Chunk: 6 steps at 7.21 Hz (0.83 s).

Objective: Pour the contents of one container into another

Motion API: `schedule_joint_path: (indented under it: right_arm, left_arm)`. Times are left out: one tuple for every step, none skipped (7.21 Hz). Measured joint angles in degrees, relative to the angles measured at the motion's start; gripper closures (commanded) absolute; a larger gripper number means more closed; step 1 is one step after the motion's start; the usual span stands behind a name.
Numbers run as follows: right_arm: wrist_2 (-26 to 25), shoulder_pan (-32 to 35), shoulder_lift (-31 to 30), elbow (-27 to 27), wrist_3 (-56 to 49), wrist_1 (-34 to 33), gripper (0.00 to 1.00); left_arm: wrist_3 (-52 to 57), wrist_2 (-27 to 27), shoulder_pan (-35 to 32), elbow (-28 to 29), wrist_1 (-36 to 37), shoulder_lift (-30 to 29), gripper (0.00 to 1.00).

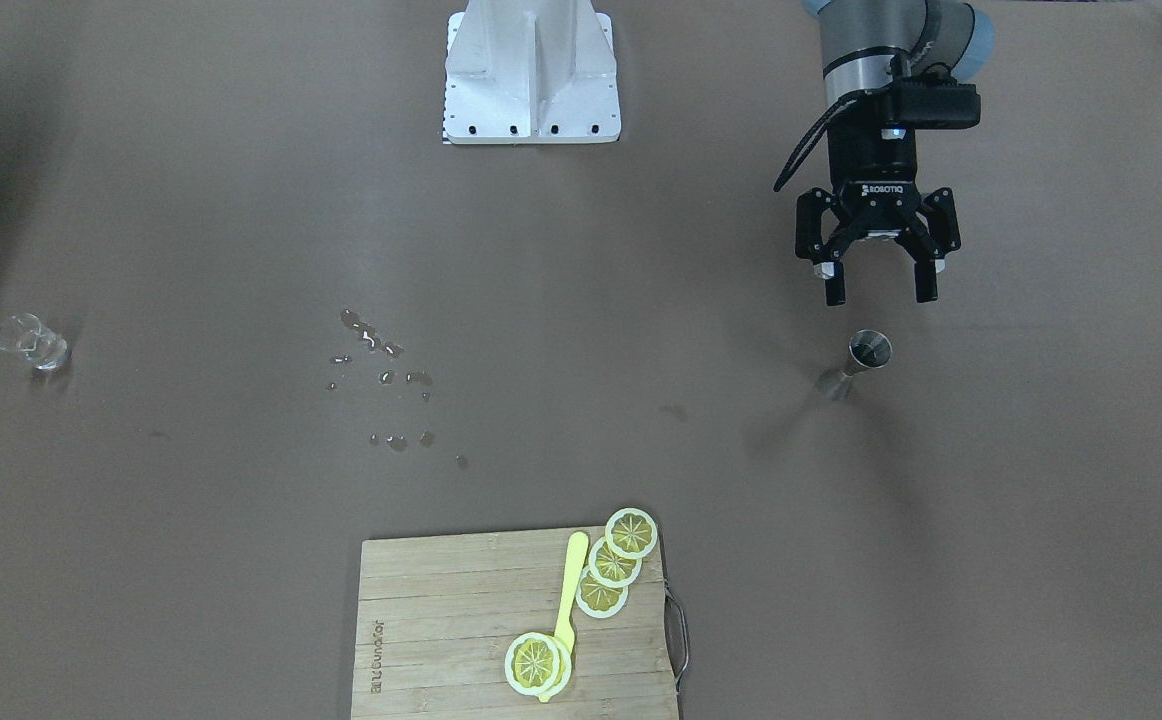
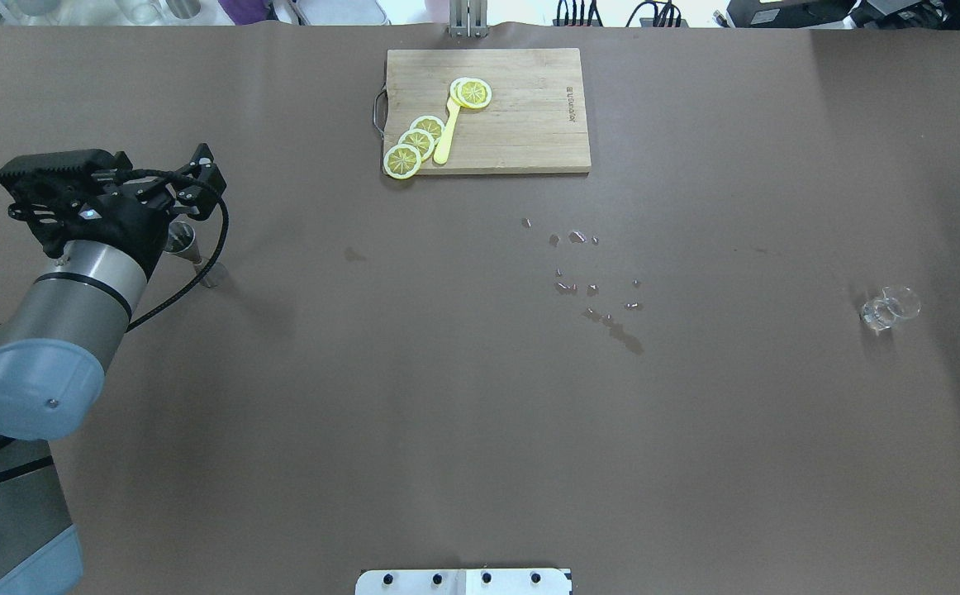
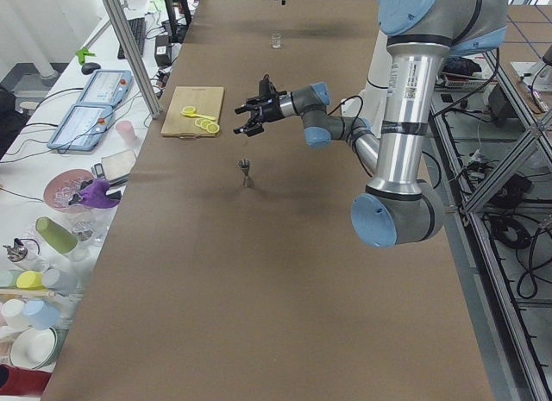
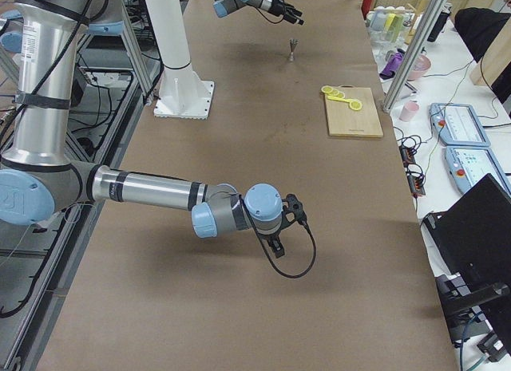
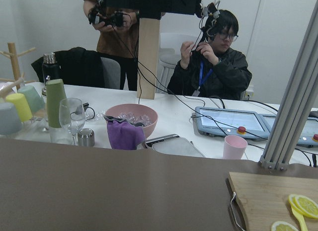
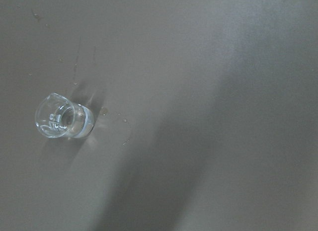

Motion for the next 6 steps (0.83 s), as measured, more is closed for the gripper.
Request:
schedule_joint_path:
  right_arm:
    - [-0.1, -1.9, 1.1, -0.1, 0.0, 0.5, 0.0]
    - [-0.2, -3.5, 2.2, -0.1, 0.1, 0.7, 0.0]
    - [-0.2, -4.7, 3.4, -0.2, 0.0, 0.8, 0.0]
    - [-0.1, -5.6, 4.3, -0.3, -0.1, 0.8, 0.0]
    - [0.1, -6.6, 5.0, -0.4, -0.1, 0.9, 0.0]
    - [0.3, -7.3, 5.2, -0.6, -0.1, 2.5, 0.0]
  left_arm:
    - [-0.1, 3.0, 1.0, 1.6, -2.2, 0.5, 0.03]
    - [-0.1, 5.7, 2.1, 3.0, -4.2, 1.2, 0.03]
    - [-0.1, 7.8, 3.0, 4.2, -6.0, 1.9, 0.03]
    - [-0.4, 8.7, 3.6, 5.3, -6.9, 2.3, 0.03]
    - [-1.5, 9.1, 4.0, 6.6, -7.2, 2.5, 0.03]
    - [-2.6, 9.2, 4.4, 8.1, -7.3, 2.5, 0.03]
